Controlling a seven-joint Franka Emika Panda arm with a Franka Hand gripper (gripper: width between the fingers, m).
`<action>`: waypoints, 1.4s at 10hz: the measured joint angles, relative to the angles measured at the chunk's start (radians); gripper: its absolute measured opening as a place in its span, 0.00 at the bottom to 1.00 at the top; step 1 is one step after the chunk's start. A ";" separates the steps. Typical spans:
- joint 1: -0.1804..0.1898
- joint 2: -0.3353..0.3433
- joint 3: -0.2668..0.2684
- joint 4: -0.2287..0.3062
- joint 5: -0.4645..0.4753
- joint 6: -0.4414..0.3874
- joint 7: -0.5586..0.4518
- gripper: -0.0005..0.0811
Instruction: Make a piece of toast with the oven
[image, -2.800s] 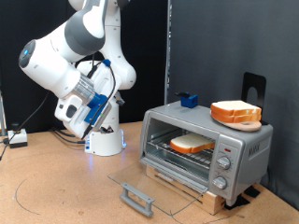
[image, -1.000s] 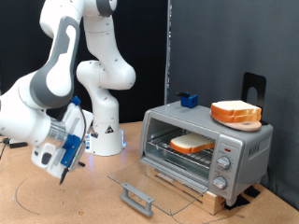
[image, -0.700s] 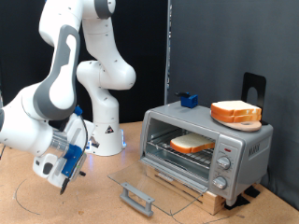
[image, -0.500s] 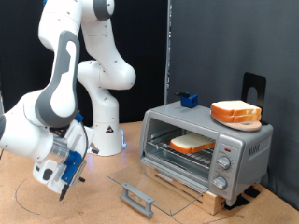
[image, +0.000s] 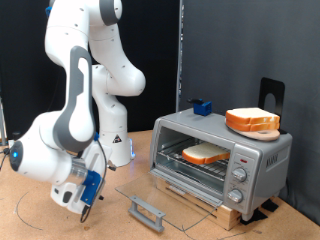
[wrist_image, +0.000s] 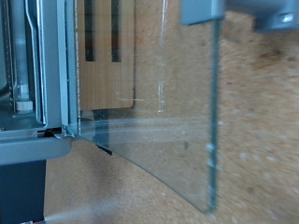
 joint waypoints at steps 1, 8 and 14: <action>0.006 -0.002 0.013 -0.029 0.009 0.016 0.000 1.00; -0.005 -0.054 0.066 -0.098 0.099 -0.166 0.001 1.00; -0.037 -0.173 0.090 -0.107 0.106 -0.471 -0.054 1.00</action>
